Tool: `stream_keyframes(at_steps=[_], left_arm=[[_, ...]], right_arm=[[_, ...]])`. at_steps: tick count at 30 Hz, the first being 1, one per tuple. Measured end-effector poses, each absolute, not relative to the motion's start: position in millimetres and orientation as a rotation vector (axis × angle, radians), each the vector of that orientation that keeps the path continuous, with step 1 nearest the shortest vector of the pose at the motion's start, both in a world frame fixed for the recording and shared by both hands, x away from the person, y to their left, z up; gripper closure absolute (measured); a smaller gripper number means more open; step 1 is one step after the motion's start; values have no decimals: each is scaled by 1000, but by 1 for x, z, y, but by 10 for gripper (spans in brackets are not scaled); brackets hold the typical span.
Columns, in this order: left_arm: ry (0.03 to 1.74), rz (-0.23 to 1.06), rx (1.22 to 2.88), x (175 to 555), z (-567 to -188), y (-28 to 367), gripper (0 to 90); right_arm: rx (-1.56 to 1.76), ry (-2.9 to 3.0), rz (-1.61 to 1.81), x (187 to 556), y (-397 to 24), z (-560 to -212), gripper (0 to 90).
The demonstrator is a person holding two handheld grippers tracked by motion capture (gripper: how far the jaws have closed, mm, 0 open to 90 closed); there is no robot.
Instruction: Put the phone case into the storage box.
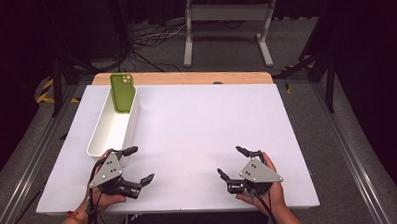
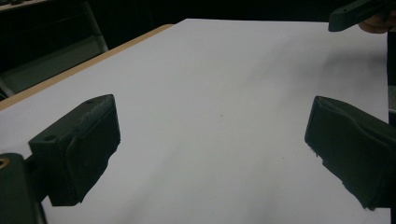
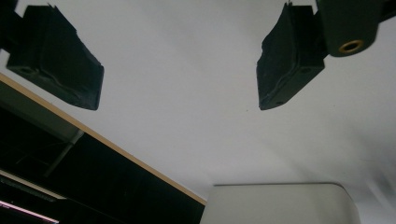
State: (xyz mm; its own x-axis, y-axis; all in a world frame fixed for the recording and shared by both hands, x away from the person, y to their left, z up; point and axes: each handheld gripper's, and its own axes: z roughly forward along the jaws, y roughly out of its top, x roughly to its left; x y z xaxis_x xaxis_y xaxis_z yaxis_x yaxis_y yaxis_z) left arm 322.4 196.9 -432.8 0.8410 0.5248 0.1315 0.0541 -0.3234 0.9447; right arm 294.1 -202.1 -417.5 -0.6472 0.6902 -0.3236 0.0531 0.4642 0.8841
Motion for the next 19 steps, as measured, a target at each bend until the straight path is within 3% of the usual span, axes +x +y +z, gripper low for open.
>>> stream_keyframes(at_steps=[19], left_arm=[[431, 507, 1882, 323, -433, 192, 51]], right_arm=[[613, 2041, 1194, 294, -203, -418, 163]])
